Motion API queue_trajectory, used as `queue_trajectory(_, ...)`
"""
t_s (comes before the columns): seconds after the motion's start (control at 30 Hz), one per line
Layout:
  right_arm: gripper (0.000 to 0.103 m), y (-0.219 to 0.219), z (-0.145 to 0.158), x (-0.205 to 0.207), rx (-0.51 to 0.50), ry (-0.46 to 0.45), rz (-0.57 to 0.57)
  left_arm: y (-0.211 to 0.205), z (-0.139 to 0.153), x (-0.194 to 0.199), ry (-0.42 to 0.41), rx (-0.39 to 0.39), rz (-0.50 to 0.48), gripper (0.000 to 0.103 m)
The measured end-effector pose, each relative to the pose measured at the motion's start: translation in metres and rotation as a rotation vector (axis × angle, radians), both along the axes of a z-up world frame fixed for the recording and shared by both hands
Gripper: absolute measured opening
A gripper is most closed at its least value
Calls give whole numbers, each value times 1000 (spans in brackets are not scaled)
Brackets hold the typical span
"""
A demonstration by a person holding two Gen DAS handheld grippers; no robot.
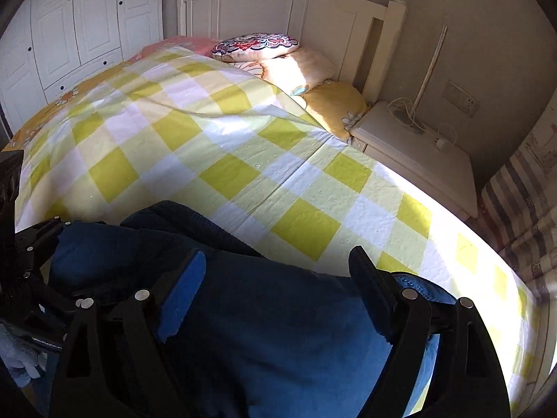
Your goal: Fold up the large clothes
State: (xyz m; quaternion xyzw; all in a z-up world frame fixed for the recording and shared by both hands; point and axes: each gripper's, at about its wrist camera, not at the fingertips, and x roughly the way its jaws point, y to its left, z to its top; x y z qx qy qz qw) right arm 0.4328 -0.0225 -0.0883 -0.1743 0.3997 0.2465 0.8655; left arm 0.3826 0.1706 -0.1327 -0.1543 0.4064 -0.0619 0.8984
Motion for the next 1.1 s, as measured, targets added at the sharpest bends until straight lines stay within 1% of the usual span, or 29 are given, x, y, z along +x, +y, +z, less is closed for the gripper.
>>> queue_trajectory(0.1,86,-31,33,-46,71,-30,-34,2,-2,1,6,-18,-3,101)
queue_trajectory(0.17,90,-49,44,-83,125,-22,-13,3,-3,2,8,-30,-3,101)
queue_trajectory(0.2,90,-53,42,-101,137,-5,21,3,-3,3,8,-30,-3,101)
queue_trajectory(0.23,90,-54,34,-115,128,19,49,3,-2,3,7,-27,-2,101)
queue_trajectory(0.27,90,-48,17,-126,82,52,61,2,-2,3,7,-23,-2,101)
queue_trajectory(0.3,91,-40,-6,-133,13,81,64,2,-2,3,6,-21,-5,101)
queue_trajectory(0.33,93,-44,-13,-140,52,29,37,1,-1,3,6,-13,-9,101)
queue_trajectory(0.4,93,-56,-14,-144,121,62,-9,5,-1,1,16,-48,-32,101)
queue_trajectory(0.47,93,-73,-5,-152,191,98,-60,12,1,-4,36,-72,-52,101)
queue_trajectory(0.57,95,-111,5,-174,366,110,-101,28,16,-32,5,-103,-61,100)
queue_trajectory(0.6,95,-127,3,-178,435,127,-123,32,19,-41,4,-135,-90,101)
queue_trajectory(0.67,96,-158,-7,-178,571,194,-196,39,18,-55,31,-249,-160,100)
queue_trajectory(0.7,96,-171,-14,-176,627,232,-234,40,15,-61,52,-311,-197,100)
queue_trajectory(0.73,96,-180,-23,-173,673,268,-260,41,11,-65,70,-356,-226,100)
queue_trajectory(0.77,96,-188,-31,-171,710,303,-279,40,6,-69,86,-381,-246,100)
queue_trajectory(0.8,97,-191,-40,-169,739,338,-297,38,1,-73,101,-399,-262,100)
queue_trajectory(0.87,99,-191,-54,-166,777,407,-311,34,-8,-78,124,-458,-307,101)
queue_trajectory(0.97,99,-174,-66,-165,792,470,-264,29,-19,-83,145,-508,-329,101)
queue_trajectory(1.0,99,-167,-68,-166,793,479,-251,28,-21,-84,143,-517,-329,101)
queue_trajectory(1.03,99,-162,-70,-165,793,485,-244,26,-21,-85,140,-508,-330,101)
queue_trajectory(1.1,99,-155,-71,-165,779,468,-251,19,-22,-85,151,-481,-330,101)
